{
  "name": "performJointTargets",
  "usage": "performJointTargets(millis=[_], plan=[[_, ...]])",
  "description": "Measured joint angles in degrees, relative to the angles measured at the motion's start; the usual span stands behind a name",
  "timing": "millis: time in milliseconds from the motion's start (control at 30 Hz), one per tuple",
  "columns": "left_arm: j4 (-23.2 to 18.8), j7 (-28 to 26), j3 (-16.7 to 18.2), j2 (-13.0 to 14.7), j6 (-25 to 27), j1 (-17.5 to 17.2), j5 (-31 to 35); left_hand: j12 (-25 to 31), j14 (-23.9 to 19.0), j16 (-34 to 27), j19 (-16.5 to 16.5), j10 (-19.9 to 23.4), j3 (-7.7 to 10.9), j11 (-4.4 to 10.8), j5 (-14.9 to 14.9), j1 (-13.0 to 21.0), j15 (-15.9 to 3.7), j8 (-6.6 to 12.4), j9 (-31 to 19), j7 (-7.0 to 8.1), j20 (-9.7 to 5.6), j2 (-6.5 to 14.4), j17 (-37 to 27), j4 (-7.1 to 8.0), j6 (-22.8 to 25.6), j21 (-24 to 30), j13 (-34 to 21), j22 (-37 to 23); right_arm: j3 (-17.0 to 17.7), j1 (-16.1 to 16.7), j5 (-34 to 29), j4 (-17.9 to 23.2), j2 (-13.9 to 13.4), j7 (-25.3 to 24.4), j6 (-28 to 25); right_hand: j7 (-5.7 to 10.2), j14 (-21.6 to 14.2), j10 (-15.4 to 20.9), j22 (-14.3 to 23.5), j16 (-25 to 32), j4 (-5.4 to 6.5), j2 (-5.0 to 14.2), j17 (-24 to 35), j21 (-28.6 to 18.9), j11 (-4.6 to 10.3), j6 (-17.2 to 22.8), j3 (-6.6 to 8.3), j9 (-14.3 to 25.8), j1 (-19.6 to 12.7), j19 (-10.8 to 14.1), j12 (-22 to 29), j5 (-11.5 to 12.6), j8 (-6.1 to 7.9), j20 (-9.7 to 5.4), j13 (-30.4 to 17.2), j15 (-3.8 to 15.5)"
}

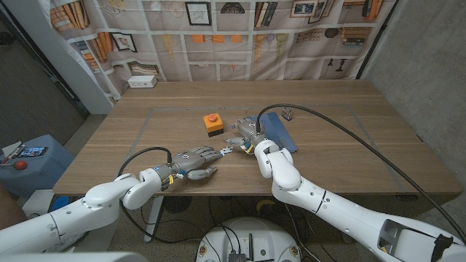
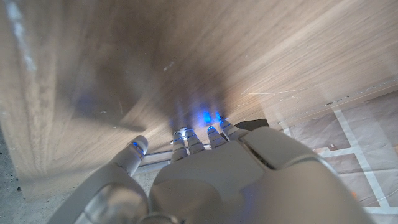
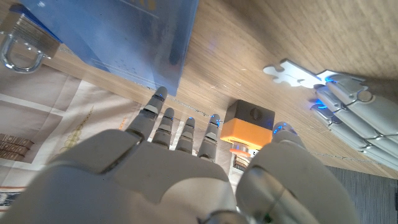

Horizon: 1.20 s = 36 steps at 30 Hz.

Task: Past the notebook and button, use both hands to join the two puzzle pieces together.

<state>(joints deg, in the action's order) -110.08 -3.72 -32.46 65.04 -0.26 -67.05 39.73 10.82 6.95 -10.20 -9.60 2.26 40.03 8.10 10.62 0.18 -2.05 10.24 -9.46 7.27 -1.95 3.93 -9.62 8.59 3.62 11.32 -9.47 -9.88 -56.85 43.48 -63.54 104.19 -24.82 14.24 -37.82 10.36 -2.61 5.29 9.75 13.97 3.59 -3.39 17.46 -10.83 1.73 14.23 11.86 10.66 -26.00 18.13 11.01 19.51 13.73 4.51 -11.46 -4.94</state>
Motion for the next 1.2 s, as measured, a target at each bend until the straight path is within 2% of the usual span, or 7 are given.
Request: performJointTargets(millis=[100,167,400,600,700,1033,1200], plan=[[0.1,0.0,0.0,-0.1,-0.2,0.1,0.0,0.0,0.0,0.0,0.0,0.2,0.0,0.22,0.0,0.0,0.0,0.0,0.0,0.0,0.0,0.0,0.0,0.0,0.0,0.0,0.0,0.0,-0.4,-0.2,0.8,-0.3,-0.4,-1.1,-0.1,-0.34,0.5,-0.7,-0.1,-0.2,0.48,-0.21,0.0,0.0,-0.25,-1.3,-0.48,0.0,1.1,-0.4,-0.2,0.0,-0.98,0.21,0.0,-0.51],[0.2,0.0,0.0,-0.1,-0.2,0.2,0.0,0.0,0.0,0.0,0.0,0.3,0.0,0.3,0.0,0.0,0.0,0.0,-0.3,0.0,0.0,0.0,0.0,0.0,0.0,0.0,0.0,0.0,-0.6,-0.2,1.1,-0.4,-0.6,-1.5,-0.1,-0.61,0.8,-1.0,-0.2,-0.6,0.83,-0.34,0.0,0.2,-0.49,-1.8,-0.83,0.0,1.3,-0.7,-0.2,0.0,-1.12,0.27,0.0,-0.8],[0.4,0.1,-0.1,-0.3,-0.4,0.3,-0.1,0.0,0.0,0.0,0.0,0.4,-0.01,0.4,0.0,0.0,0.0,-0.08,-0.3,0.12,0.0,0.0,0.0,0.0,0.1,0.0,0.0,0.0,-1.5,-0.6,2.2,-1.0,-1.4,-3.4,-0.1,-0.67,1.5,-2.7,-0.2,-0.8,1.06,-1.04,0.0,0.2,-0.82,-2.8,-1.62,0.0,2.4,-1.4,-0.7,0.0,-1.87,0.6,0.2,-0.91],[0.5,0.1,-0.1,-0.3,-0.5,0.4,-0.1,-0.1,0.0,0.0,0.0,0.4,0.23,0.4,0.0,0.0,0.0,-0.26,-0.3,0.3,0.0,0.0,0.0,-0.24,0.3,0.0,0.0,0.0,-2.2,-0.9,2.6,-1.7,-1.7,-4.4,0.0,-1.55,2.0,-3.9,-0.2,-1.2,0.99,-1.57,-0.2,0.2,-1.42,-4.3,-2.14,0.0,2.9,-2.0,-0.9,0.0,-2.5,0.8,0.3,-1.41],[0.6,0.1,-0.1,-0.4,-0.5,0.3,-0.1,-0.2,0.0,0.0,0.0,0.4,0.23,0.41,0.0,0.0,0.0,-0.22,-0.3,0.3,0.0,0.0,0.0,-0.24,0.3,0.0,0.0,0.0,-2.6,-1.2,2.8,-2.2,-1.8,-4.8,0.0,-1.24,2.1,-4.1,-0.2,-1.2,0.99,-1.58,-0.2,0.2,-1.63,-4.7,-2.14,0.0,2.9,-2.0,-0.9,0.0,-2.54,0.81,0.3,-1.51],[0.3,-0.3,0.0,-0.2,0.0,-0.2,-0.1,-0.4,0.0,0.0,0.0,0.4,0.23,0.41,0.0,0.0,0.0,-0.22,-0.2,0.29,0.0,0.0,0.0,-0.24,0.3,0.0,0.0,0.0,-3.6,-1.7,3.1,-3.7,-1.9,-6.1,0.1,-2.57,2.4,-4.8,-0.2,-1.6,1.0,-2.39,-0.5,0.2,-1.72,-6.0,-2.61,0.0,3.7,-2.5,-0.9,0.2,-2.97,0.92,0.3,-1.82],[0.2,-0.5,0.0,-0.1,0.1,-0.5,-0.1,-0.4,0.0,0.0,0.0,0.4,0.22,0.4,0.0,0.0,0.0,-0.22,-0.2,0.28,0.0,0.0,0.0,-0.24,0.3,0.0,0.0,0.0,-4.1,-2.0,3.2,-4.4,-1.8,-6.5,0.0,-2.57,2.4,-5.1,-0.1,-1.6,1.0,-2.39,-0.4,0.2,-2.04,-6.0,-2.61,0.0,3.7,-2.5,-0.9,0.2,-2.97,0.92,0.3,-1.82]])
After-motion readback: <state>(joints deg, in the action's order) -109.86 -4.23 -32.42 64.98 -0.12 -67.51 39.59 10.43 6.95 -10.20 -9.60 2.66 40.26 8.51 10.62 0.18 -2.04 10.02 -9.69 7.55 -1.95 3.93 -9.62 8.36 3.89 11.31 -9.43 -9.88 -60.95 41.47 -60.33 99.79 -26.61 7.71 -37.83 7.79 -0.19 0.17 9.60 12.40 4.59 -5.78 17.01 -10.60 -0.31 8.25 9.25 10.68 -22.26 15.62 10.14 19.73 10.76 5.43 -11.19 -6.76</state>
